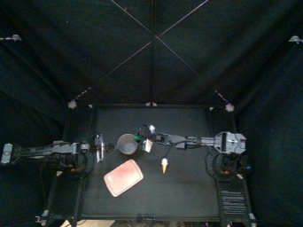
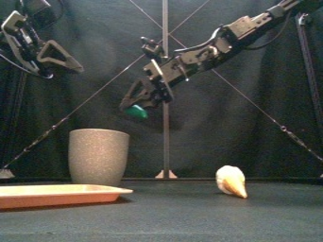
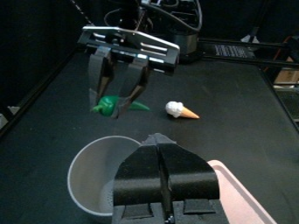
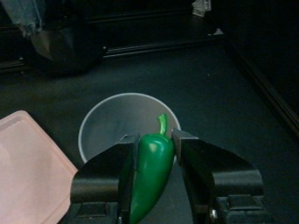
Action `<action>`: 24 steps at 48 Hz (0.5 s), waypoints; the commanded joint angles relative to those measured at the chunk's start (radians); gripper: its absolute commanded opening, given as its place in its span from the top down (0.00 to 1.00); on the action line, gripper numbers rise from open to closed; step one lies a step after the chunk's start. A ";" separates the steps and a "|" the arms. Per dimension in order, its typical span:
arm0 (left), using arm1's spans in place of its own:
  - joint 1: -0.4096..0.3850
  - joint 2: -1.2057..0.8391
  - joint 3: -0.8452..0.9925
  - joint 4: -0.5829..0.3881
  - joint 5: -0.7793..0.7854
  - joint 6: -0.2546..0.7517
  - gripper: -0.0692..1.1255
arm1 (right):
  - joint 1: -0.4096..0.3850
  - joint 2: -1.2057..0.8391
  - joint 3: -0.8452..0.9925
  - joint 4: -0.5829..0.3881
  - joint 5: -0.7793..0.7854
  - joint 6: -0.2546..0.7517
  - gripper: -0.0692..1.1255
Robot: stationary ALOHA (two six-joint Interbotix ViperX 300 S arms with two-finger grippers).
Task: Pick the green pepper then place it in the grey bowl
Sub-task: Place green pepper in the grey bowl
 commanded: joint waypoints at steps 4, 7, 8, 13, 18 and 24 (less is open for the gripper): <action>0.005 0.003 -0.009 0.000 -0.011 0.000 0.89 | 0.021 0.086 -0.176 0.002 0.005 -0.002 0.46; 0.006 0.002 -0.005 0.002 -0.011 0.000 0.89 | 0.029 0.118 -0.222 -0.003 0.009 -0.002 0.46; 0.006 0.002 -0.003 0.002 -0.011 0.000 0.89 | 0.031 0.126 -0.233 -0.003 0.011 -0.002 0.46; 0.009 0.002 -0.002 0.002 -0.011 0.002 0.89 | 0.032 0.166 -0.278 0.012 0.038 0.003 0.46; 0.011 0.002 -0.002 0.003 -0.011 0.002 0.89 | 0.034 0.192 -0.302 0.034 0.075 0.000 0.44; 0.012 0.002 -0.002 0.002 -0.011 0.002 0.89 | 0.034 0.199 -0.301 0.041 0.084 0.000 0.38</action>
